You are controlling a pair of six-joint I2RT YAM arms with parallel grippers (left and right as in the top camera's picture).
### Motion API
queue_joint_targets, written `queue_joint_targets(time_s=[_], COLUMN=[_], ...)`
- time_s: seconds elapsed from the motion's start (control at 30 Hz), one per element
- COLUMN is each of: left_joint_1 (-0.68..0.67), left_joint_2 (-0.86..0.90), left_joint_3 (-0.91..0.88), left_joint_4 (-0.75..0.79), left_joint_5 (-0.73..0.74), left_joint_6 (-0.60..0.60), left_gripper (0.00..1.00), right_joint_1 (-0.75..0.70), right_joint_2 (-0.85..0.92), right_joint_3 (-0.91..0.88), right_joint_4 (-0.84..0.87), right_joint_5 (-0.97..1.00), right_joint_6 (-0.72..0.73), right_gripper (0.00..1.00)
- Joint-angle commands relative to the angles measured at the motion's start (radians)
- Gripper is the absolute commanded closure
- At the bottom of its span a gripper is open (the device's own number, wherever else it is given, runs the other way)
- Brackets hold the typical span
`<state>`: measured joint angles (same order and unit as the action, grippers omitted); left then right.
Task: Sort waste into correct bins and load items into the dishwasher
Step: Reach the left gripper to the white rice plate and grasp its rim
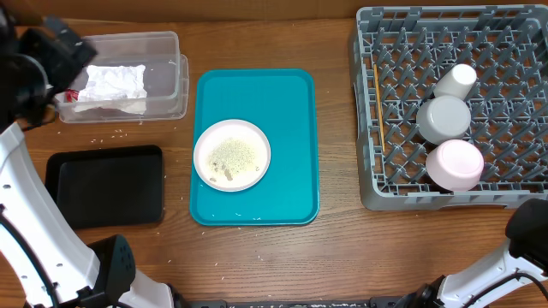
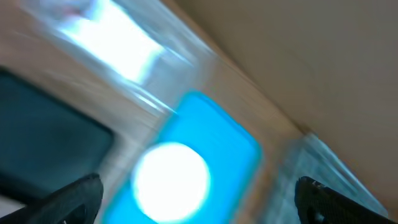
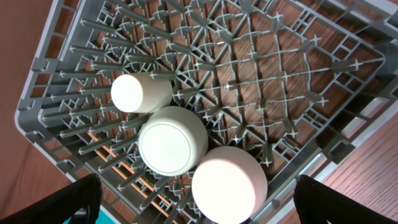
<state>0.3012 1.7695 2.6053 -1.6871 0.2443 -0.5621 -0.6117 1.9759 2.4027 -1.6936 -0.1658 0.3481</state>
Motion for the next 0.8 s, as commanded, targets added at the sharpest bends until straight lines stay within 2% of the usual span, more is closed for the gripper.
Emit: queue_joint_targets(time_s=[0.0, 0.07, 0.17, 0.37, 0.43, 0.5, 0.63, 0.7, 0.77], left_joint_1=[-0.099, -0.198, -0.385, -0.703, -0.763, -0.800, -0.832, -0.838, -0.838], left_joint_2=[0.013, 0.017, 0.024, 0.054, 0.082, 0.120, 0.244, 0.321, 0.388], left_joint_3=[-0.017, -0.032, -0.085, -0.299, -0.373, -0.434, -0.515, -0.522, -0.522], left_joint_4=[-0.002, -0.002, -0.002, -0.002, -0.002, 0.006, 0.072, 0.103, 0.127], left_joint_5=[0.412, 0.379, 0.220, -0.293, -0.396, -0.446, -0.441, -0.421, -0.399], left_joint_6=[0.052, 0.125, 0.124, -0.111, -0.179, -0.225, -0.238, -0.240, -0.239], left_gripper=[0.00, 0.00, 0.00, 0.00, 0.00, 0.00, 0.03, 0.07, 0.17], right_joint_1=[0.003, 0.003, 0.003, 0.003, 0.003, 0.003, 0.003, 0.003, 0.003], right_joint_2=[0.001, 0.001, 0.001, 0.001, 0.001, 0.001, 0.001, 0.001, 0.001], right_joint_3=[0.005, 0.005, 0.005, 0.005, 0.005, 0.005, 0.005, 0.005, 0.005], right_joint_4=[0.005, 0.005, 0.005, 0.005, 0.005, 0.005, 0.005, 0.005, 0.005], right_joint_5=[-0.008, -0.008, -0.008, -0.008, -0.008, -0.008, -0.008, -0.008, -0.008], right_joint_6=[0.008, 0.008, 0.008, 0.008, 0.008, 0.008, 0.008, 0.008, 0.008], right_gripper=[0.00, 0.00, 0.00, 0.00, 0.00, 0.00, 0.00, 0.00, 0.00])
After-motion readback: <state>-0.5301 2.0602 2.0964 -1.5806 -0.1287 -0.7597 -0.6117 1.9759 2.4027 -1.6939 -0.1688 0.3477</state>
